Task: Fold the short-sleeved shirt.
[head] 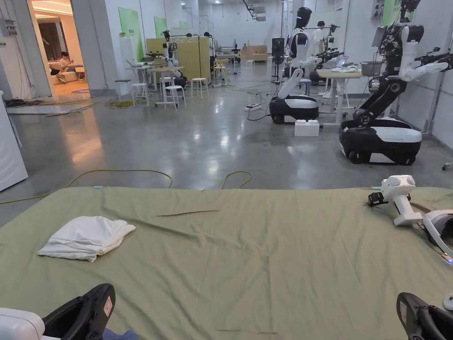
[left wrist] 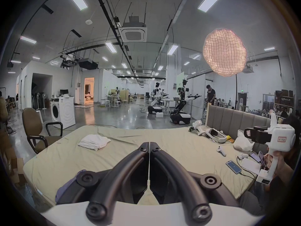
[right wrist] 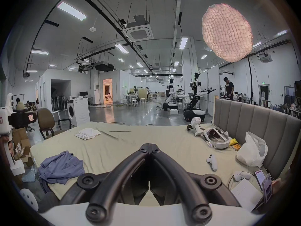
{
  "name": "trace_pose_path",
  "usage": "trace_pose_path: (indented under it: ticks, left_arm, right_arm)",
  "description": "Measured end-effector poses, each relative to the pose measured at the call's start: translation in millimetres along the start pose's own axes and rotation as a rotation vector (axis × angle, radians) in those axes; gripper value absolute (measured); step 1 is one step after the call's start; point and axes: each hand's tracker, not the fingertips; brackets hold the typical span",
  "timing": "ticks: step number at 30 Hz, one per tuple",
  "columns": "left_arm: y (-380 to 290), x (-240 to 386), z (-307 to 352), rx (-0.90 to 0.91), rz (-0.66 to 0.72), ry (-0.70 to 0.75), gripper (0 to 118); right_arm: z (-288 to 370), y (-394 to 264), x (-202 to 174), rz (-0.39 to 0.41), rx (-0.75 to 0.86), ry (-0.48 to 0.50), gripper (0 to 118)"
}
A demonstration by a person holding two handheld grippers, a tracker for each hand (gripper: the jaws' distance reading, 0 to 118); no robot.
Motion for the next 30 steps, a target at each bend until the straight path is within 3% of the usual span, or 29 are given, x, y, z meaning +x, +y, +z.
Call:
trace_pose_path:
  ticks: [6,10,12,14,17,18,20,25,30]
  left_arm:
    - [-5,-12,-2,-0.026,0.018,-0.009,1]
    - [-15,-34,-5,-0.070,0.049,0.061,2]
    - [-20,-53,-6,-0.111,0.061,0.084,14]
    - [-26,-81,-8,-0.204,0.105,0.080,38]
    - [-44,-117,-14,-0.331,0.158,0.130,55]
    - [-52,-130,-17,-0.371,0.157,0.165,76]
    - [-74,-152,-28,-0.446,0.156,0.250,91]
    - [-142,-197,-84,-0.627,0.210,0.278,96]
    - [-200,-224,-153,-0.707,0.259,0.235,96]
  right_arm:
    - [2,-3,-2,-0.009,-0.005,0.014,0]
    - [6,-11,-6,0.001,-0.027,0.029,0]
    - [7,-18,-8,0.008,-0.046,0.039,0]
    - [6,-27,-9,0.006,-0.075,0.058,0]
    - [-2,-37,-16,-0.035,-0.100,0.106,0]
    - [-6,-39,-19,-0.049,-0.111,0.117,0]
    - [-15,-42,-27,-0.056,-0.135,0.132,0]
    - [-24,-45,-42,0.003,-0.200,0.145,0]
    - [-29,-52,-40,0.046,-0.283,0.092,0]
